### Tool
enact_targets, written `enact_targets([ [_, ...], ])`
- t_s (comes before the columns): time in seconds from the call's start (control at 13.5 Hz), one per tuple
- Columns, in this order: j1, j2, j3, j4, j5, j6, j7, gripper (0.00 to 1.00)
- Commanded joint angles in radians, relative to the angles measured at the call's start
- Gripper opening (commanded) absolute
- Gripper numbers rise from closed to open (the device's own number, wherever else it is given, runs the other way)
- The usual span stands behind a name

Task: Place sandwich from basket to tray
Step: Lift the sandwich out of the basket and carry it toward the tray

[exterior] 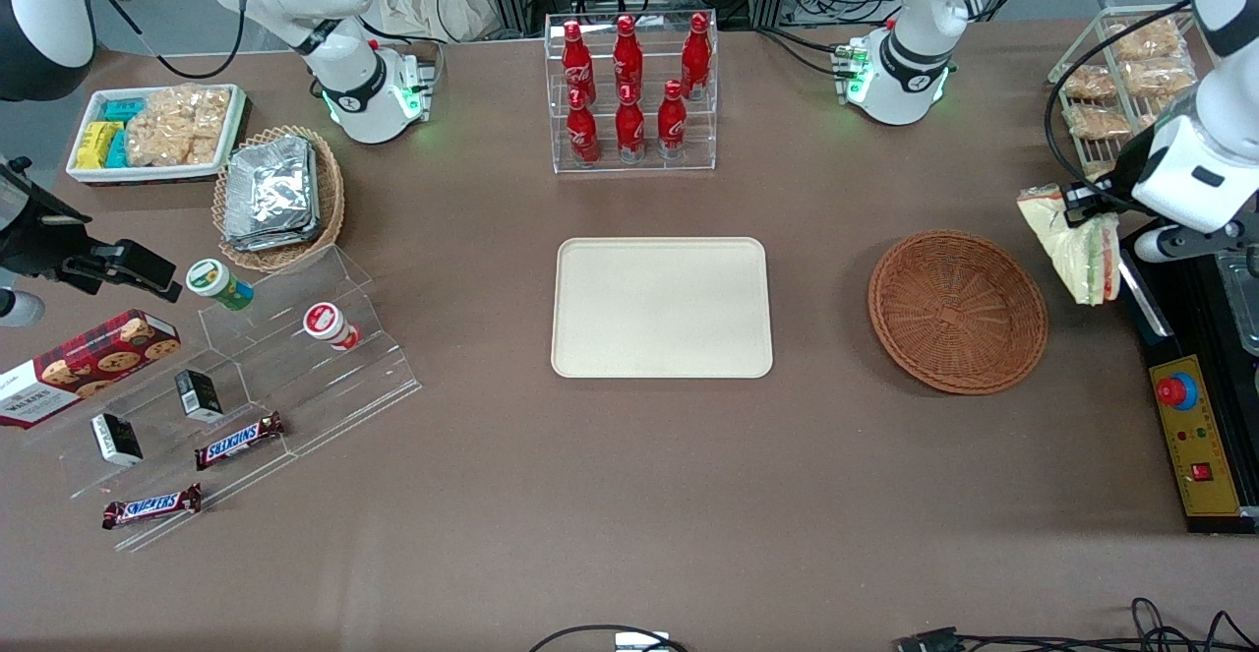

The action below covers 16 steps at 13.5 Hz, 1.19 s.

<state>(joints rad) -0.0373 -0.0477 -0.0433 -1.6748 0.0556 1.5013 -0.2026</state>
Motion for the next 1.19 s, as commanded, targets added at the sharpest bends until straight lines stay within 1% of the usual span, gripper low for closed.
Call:
enact_targets([
  [0.0, 0.004, 0.048, -0.106, 0.076, 0.000, -0.041, -0.036, 0.00],
  [0.22, 0.004, 0.095, -0.339, 0.099, -0.002, -0.041, -0.326, 0.00],
  [0.37, -0.001, 0.173, -0.479, 0.148, 0.003, -0.039, -0.522, 0.00],
  [0.44, -0.001, 0.211, -0.534, 0.168, 0.004, -0.038, -0.591, 0.00],
  [0.52, -0.001, 0.232, -0.558, 0.167, 0.007, -0.026, -0.613, 0.00],
  [0.67, -0.009, 0.256, -0.564, 0.139, 0.004, 0.023, -0.617, 0.00],
  [0.74, -0.013, 0.259, -0.564, 0.103, 0.004, 0.068, -0.617, 0.00],
  [1.11, -0.016, 0.290, -0.563, -0.196, 0.015, 0.475, -0.614, 0.00],
])
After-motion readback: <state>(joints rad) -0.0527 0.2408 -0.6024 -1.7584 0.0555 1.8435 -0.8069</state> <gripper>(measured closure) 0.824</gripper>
